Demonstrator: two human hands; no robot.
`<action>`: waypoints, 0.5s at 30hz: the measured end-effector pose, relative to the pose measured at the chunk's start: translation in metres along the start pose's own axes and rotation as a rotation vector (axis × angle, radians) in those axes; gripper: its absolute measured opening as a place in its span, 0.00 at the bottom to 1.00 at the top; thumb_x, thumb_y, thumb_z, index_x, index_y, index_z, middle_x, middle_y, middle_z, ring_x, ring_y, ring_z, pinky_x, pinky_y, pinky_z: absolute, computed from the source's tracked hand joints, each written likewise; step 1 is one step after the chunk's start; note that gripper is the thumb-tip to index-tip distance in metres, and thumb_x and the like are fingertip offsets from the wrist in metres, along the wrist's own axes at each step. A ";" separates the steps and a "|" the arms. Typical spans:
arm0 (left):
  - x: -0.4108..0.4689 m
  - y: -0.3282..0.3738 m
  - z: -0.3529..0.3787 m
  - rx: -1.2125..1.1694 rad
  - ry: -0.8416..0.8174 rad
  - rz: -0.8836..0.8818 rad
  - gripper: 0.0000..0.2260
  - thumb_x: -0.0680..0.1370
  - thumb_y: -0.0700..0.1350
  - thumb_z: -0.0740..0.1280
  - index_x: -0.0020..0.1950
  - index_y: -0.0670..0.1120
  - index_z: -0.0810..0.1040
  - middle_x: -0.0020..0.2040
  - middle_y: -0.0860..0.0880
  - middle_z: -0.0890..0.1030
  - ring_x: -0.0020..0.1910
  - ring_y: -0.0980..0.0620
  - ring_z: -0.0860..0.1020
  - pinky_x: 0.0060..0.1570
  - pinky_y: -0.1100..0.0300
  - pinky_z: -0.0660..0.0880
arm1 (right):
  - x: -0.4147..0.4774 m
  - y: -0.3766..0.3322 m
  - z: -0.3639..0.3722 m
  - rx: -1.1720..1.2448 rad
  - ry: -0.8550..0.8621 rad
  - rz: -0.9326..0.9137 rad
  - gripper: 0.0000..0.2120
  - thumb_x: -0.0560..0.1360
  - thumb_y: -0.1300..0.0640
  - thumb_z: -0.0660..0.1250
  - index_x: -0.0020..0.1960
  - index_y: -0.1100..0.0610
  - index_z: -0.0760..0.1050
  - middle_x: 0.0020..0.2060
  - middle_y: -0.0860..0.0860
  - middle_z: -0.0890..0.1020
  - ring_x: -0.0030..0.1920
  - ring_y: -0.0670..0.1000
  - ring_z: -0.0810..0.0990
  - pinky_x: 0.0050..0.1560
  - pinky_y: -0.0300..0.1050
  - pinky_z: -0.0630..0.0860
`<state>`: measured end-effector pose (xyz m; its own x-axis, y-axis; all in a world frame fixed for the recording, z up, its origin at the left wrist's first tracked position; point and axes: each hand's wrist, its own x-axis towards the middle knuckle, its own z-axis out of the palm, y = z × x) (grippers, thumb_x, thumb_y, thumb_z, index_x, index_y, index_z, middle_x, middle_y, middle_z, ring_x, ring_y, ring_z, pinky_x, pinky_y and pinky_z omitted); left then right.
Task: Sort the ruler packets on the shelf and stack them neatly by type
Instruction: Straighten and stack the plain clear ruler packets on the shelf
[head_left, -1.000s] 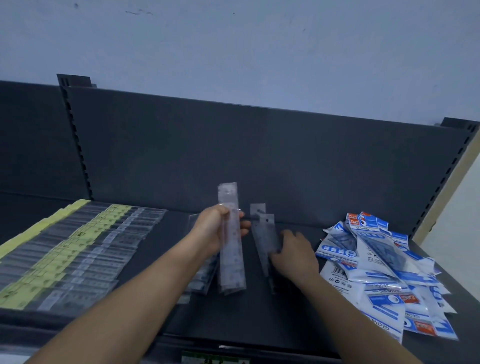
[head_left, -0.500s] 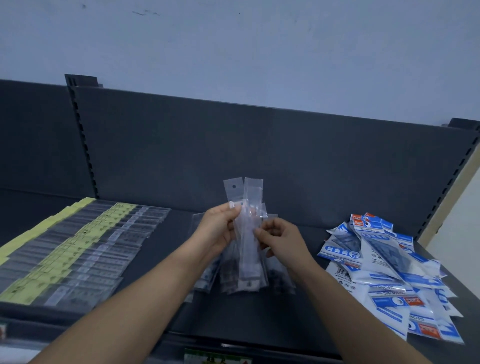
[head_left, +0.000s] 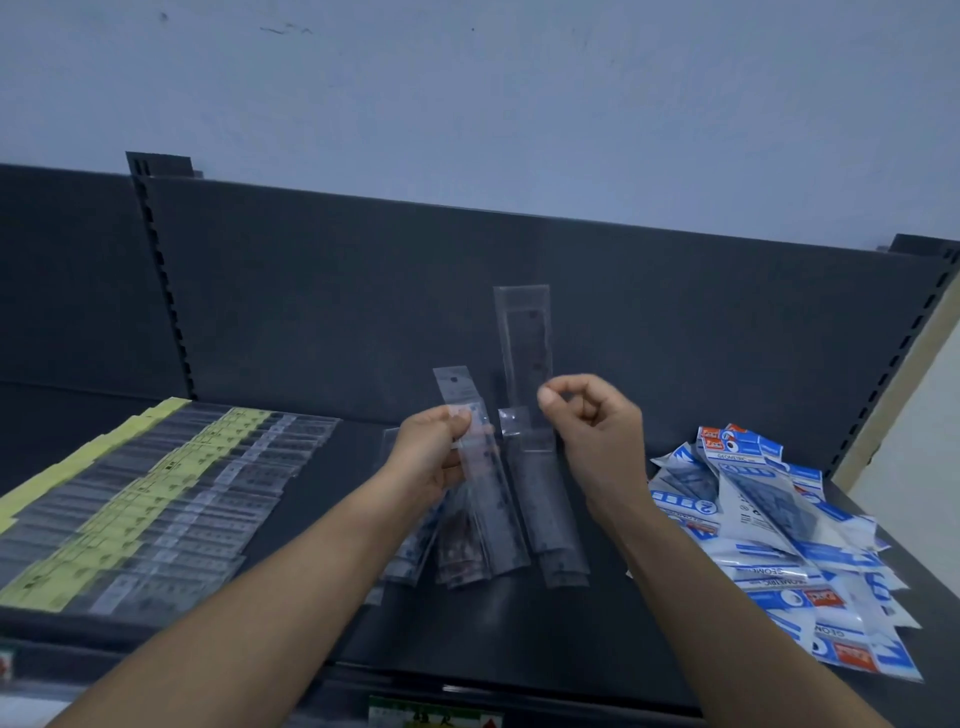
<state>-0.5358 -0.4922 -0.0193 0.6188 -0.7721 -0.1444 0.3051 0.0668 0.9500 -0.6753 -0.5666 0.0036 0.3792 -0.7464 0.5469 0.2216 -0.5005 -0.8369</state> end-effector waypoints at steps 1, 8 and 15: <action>-0.001 0.001 0.001 0.000 -0.008 -0.006 0.09 0.82 0.41 0.60 0.56 0.40 0.78 0.49 0.41 0.84 0.40 0.45 0.82 0.36 0.53 0.81 | 0.001 -0.005 0.001 -0.039 -0.010 -0.076 0.11 0.74 0.66 0.69 0.38 0.52 0.77 0.22 0.42 0.69 0.25 0.40 0.67 0.31 0.31 0.67; -0.005 0.006 0.005 -0.068 -0.037 -0.022 0.10 0.82 0.39 0.59 0.46 0.44 0.78 0.37 0.46 0.81 0.30 0.52 0.79 0.30 0.58 0.78 | -0.009 0.004 0.004 -0.095 -0.140 0.079 0.08 0.73 0.55 0.66 0.37 0.57 0.79 0.35 0.55 0.82 0.38 0.54 0.83 0.38 0.53 0.80; -0.010 0.004 0.007 -0.030 -0.160 0.021 0.12 0.83 0.39 0.57 0.49 0.42 0.80 0.39 0.46 0.84 0.35 0.52 0.82 0.34 0.58 0.79 | -0.015 0.024 0.006 -0.269 -0.217 0.274 0.14 0.70 0.60 0.74 0.49 0.49 0.72 0.42 0.51 0.83 0.41 0.51 0.82 0.41 0.47 0.80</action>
<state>-0.5454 -0.4885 -0.0118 0.5028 -0.8610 -0.0764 0.3159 0.1008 0.9434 -0.6700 -0.5644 -0.0246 0.5780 -0.7723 0.2634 -0.1443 -0.4144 -0.8986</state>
